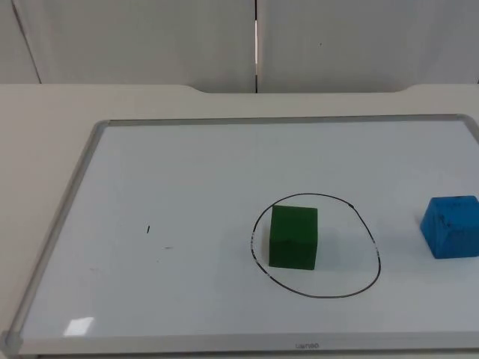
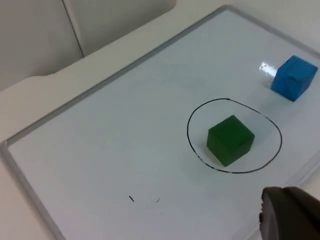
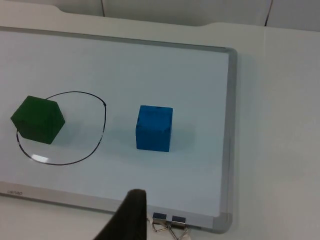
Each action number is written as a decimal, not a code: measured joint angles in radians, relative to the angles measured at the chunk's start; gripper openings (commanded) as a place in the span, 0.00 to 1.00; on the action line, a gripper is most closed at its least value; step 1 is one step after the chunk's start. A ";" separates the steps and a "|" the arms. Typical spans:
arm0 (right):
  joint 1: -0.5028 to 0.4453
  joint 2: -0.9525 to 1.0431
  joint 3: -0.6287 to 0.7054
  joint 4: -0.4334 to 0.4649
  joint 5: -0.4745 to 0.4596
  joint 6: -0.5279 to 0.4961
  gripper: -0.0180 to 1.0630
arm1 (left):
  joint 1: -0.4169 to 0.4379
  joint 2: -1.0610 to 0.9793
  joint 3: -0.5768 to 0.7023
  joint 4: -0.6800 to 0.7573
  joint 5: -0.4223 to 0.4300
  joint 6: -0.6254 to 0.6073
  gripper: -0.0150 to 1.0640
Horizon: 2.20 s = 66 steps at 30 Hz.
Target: Push the two cubes into the marked area.
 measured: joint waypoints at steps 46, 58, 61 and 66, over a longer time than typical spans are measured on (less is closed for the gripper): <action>0.000 0.000 0.000 0.000 0.000 0.000 0.99 | 0.000 -0.613 0.193 0.019 0.364 -0.039 0.01; 0.000 0.000 0.000 0.000 0.000 0.000 0.99 | 0.000 -0.613 0.193 0.019 0.364 -0.039 0.01; 0.000 0.000 0.000 0.000 0.000 0.000 0.99 | 0.000 -0.613 0.193 0.019 0.364 -0.039 0.01; 0.000 0.000 0.000 0.002 0.000 -0.002 0.99 | 0.000 -0.613 0.193 0.019 0.364 -0.039 0.01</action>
